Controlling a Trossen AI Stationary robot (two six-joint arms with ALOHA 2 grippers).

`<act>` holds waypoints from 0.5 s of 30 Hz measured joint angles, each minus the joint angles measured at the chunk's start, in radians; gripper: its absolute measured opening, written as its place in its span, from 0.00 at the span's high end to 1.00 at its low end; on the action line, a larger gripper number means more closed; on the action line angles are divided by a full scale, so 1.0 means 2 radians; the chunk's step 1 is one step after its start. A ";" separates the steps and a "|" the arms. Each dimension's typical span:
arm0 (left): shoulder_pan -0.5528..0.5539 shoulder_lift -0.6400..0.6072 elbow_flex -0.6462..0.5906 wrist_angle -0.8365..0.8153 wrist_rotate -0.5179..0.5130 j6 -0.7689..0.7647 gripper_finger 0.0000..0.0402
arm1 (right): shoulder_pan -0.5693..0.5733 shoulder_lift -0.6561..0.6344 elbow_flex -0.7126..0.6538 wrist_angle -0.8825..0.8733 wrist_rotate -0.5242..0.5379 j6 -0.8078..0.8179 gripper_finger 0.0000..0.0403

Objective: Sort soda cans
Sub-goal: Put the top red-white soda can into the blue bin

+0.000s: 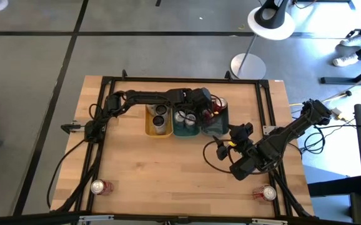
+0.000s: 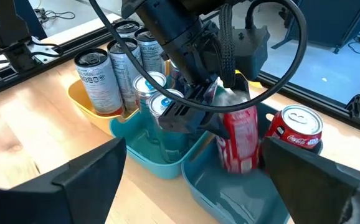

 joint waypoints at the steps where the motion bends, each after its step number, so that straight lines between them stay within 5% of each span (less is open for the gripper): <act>1: 0.000 0.000 0.000 0.000 0.000 0.000 0.13 | 0.000 0.000 0.000 0.000 0.000 -0.001 0.07; 15: -0.001 -0.002 0.000 -0.001 0.000 0.011 0.11 | 0.000 0.000 0.000 0.002 0.000 -0.002 0.07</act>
